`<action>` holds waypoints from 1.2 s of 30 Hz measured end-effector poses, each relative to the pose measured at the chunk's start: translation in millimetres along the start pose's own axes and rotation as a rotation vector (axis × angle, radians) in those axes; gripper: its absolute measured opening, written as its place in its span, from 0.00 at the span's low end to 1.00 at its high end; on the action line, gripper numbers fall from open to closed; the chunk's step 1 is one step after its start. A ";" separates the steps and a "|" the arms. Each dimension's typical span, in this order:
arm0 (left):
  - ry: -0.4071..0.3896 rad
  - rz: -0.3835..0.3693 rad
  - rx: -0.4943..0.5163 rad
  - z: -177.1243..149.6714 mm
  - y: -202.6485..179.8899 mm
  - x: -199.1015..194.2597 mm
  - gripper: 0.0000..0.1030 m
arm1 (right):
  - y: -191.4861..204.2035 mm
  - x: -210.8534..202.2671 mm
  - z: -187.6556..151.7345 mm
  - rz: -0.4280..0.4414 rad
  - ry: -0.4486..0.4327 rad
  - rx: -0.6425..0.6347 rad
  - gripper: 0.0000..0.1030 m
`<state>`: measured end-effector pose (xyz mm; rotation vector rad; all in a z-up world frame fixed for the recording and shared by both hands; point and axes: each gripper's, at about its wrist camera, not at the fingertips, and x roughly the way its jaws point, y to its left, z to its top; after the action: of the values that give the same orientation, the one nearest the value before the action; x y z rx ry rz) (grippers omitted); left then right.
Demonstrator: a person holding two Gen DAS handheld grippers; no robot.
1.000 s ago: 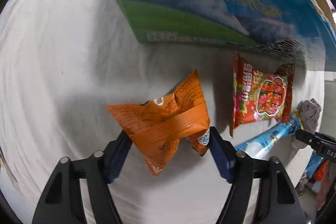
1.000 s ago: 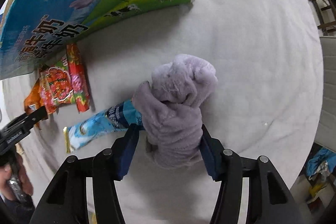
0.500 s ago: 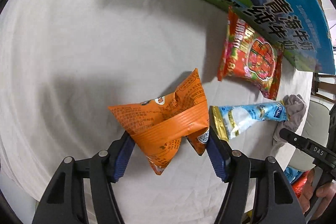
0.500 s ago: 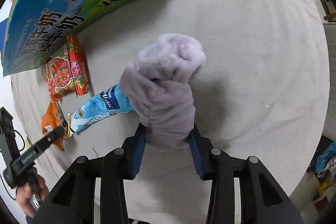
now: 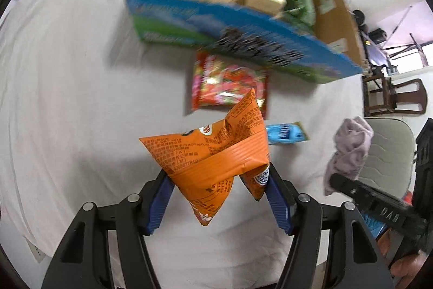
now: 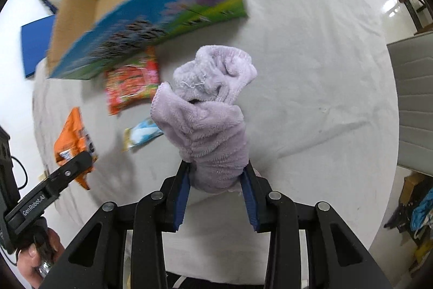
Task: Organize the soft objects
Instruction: 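Carry both items into the box and release them beside the tissue pack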
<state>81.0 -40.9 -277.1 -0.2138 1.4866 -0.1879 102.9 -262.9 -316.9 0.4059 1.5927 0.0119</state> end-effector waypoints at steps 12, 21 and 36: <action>-0.171 0.046 0.133 48.6 -27.9 -78.9 0.61 | 55.5 -91.5 -14.1 0.021 -0.173 -0.078 0.37; -0.244 0.025 0.160 93.5 -41.0 -113.2 0.61 | 84.2 -142.2 6.9 0.056 -0.259 -0.139 0.37; -0.190 0.129 0.150 232.0 -16.0 -61.4 0.61 | 110.6 -96.4 138.2 -0.054 -0.214 -0.153 0.37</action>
<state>307.8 -34.7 -197.2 -0.0140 1.2865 -0.1693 265.0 -218.0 -205.9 0.2365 1.3803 0.0477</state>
